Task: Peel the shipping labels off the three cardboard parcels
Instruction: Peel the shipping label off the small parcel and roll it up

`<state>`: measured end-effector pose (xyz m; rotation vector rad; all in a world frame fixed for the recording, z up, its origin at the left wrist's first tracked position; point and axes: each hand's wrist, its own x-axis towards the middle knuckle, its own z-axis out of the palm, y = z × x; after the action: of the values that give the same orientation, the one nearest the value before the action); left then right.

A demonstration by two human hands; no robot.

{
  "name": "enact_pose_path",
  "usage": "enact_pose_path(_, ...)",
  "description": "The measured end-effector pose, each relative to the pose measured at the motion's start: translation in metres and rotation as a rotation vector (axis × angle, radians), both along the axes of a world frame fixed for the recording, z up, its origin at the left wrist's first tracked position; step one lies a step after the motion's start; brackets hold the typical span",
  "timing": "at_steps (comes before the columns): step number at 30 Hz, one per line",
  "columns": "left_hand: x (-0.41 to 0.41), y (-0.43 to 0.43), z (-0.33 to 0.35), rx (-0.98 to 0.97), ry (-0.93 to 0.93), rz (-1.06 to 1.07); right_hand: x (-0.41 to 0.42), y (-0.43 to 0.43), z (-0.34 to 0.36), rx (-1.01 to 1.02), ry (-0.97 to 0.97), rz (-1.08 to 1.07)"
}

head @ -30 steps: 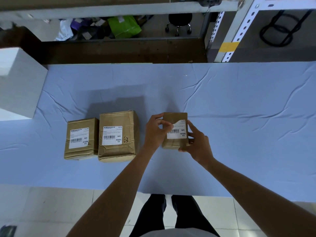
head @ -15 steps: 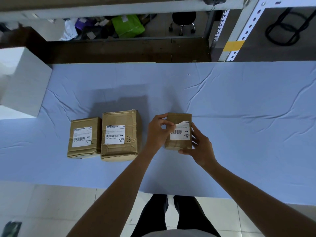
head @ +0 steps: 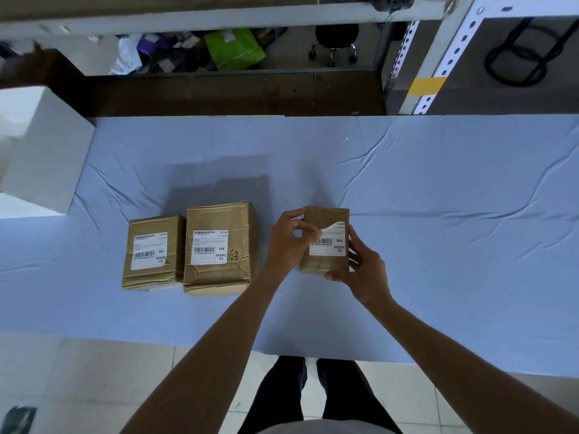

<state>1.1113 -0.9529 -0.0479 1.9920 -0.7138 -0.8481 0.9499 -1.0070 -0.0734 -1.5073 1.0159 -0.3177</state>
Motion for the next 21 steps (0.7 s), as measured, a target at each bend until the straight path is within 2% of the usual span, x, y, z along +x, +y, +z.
enact_pose_path(21,-0.0012,0.0003,0.0033,0.027,0.029,0.002,-0.0005,-0.0029,0.0028,-0.023,0.045,0.026)
